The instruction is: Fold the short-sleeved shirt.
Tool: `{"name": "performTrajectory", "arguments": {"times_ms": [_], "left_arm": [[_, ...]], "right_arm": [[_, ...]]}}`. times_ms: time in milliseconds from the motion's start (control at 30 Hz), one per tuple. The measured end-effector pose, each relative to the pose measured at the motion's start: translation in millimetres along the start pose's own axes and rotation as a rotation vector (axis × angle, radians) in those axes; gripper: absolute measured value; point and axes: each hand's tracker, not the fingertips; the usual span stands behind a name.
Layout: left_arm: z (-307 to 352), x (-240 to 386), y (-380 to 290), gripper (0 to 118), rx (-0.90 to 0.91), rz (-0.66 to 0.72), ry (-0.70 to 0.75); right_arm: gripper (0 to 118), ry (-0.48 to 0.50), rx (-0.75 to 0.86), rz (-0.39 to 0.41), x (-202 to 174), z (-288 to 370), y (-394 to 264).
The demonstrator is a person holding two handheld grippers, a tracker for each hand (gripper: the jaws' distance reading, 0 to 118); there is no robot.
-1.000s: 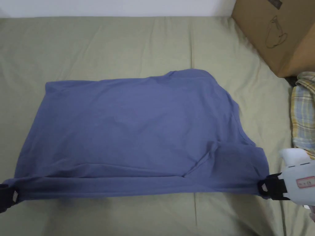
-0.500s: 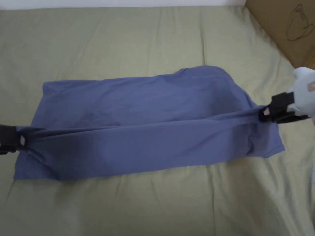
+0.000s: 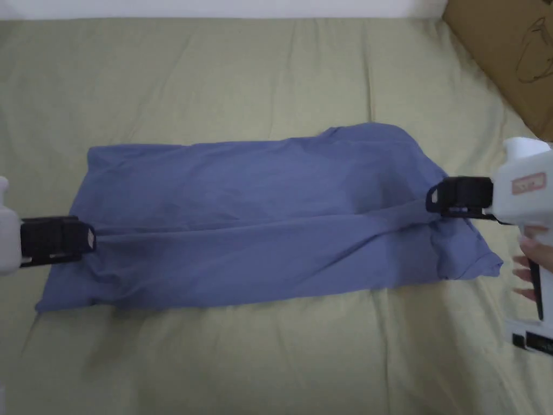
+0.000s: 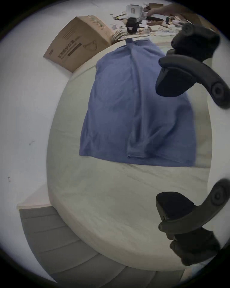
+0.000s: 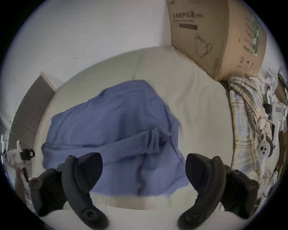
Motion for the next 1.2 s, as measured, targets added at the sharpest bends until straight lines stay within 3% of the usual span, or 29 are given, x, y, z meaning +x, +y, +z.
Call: {"name": "performTrajectory", "arguments": {"times_ms": [33,67,100,133,167,367,400,433,467,500,533,667,733,767,800,833,900,933,967,1000,1033,1100,1133,1200], "left_arm": [[10.0,1.0,-8.4,84,0.000,-0.015,-0.011],[21.0,2.4,-18.3,84,0.001,-0.033,-0.019],[30.7,3.0,-25.7,73,0.008,-0.041,-0.014],[35.4,4.2,-31.6,45,0.004,-0.050,0.000],[40.7,3.9,-37.9,0,-0.010,-0.058,0.032],[24.6,-14.7,-37.4,0,-0.050,0.044,0.022],[14.3,-19.3,-34.7,5,-0.063,0.078,0.001],[4.6,-22.2,-32.9,24,-0.084,0.104,0.022],[-9.2,-24.9,-30.0,76,-0.091,0.125,0.054],[-22.6,-25.7,-28.4,114,-0.118,0.108,0.092],[-31.2,-25.2,-28.8,117,-0.138,0.087,0.107],[-63.9,-13.1,-31.1,114,-0.196,-0.013,0.189],[-63.0,-5.5,-33.0,96,-0.206,-0.022,0.110],[-55.0,-0.5,-31.8,68,-0.165,-0.037,0.112],[-47.0,4.5,-29.5,31,-0.130,-0.063,0.097],[-42.0,8.8,-28.5,1,-0.112,-0.078,0.085],[-28.2,11.4,-28.3,1,-0.086,-0.091,0.075],[-25.4,11.7,-28.2,1,-0.085,-0.087,0.072],[-24.2,9.9,-26.8,1,-0.081,-0.087,0.076],[-23.3,7.8,-26.3,1,-0.082,-0.084,0.080],[-22.2,4.3,-23.6,1,-0.079,-0.081,0.082],[-21.0,-0.7,-23.7,1,-0.103,-0.050,0.058],[-20.3,-2.3,-23.9,1,-0.102,-0.040,0.050],[-20.1,-2.9,-22.1,1,-0.106,-0.027,0.043]], "right_arm": [[80,0.019,0.012,0.028,-4.6,12.1,-7.4],[80,0.045,0.030,0.061,-10.3,27.0,-17.0],[69,0.055,0.056,0.083,-12.0,35.8,-24.7],[39,0.050,0.067,0.105,-13.6,41.3,-31.1],[0,0.040,0.062,0.104,-15.3,48.2,-39.7],[0,0.055,0.035,0.145,-16.6,54.5,-51.2],[0,0.053,0.034,0.144,-16.0,54.1,-53.2],[0,0.054,0.025,0.138,-14.1,52.1,-53.5],[0,0.056,0.015,0.129,-11.9,49.8,-53.7],[0,0.063,0.006,0.113,-8.8,47.9,-54.8],[0,0.068,-0.002,0.096,-5.9,46.6,-56.4],[0,0.061,0.023,0.036,5.8,43.0,-62.6],[0,0.032,0.041,0.044,10.7,40.5,-61.7],[0,0.028,0.038,0.045,14.5,37.5,-60.3],[0,0.020,0.034,0.042,18.9,34.0,-58.9],[0,0.010,0.035,0.037,22.5,31.5,-58.4],[0,0.010,0.042,0.020,33.2,24.9,-55.1],[5,0.019,0.038,0.007,38.8,19.8,-52.1],[41,0.035,0.033,-0.016,44.6,13.6,-48.1],[88,0.047,0.028,-0.042,49.7,7.2,-43.9],[118,0.049,0.012,-0.062,54.1,-0.5,-39.4],[118,0.008,-0.135,-0.154,63.5,-19.9,-33.1],[115,0.008,-0.078,-0.148,64.5,-29.3,-23.0],[113,-0.039,-0.161,-0.173,74.4,-53.3,-25.1]]}}
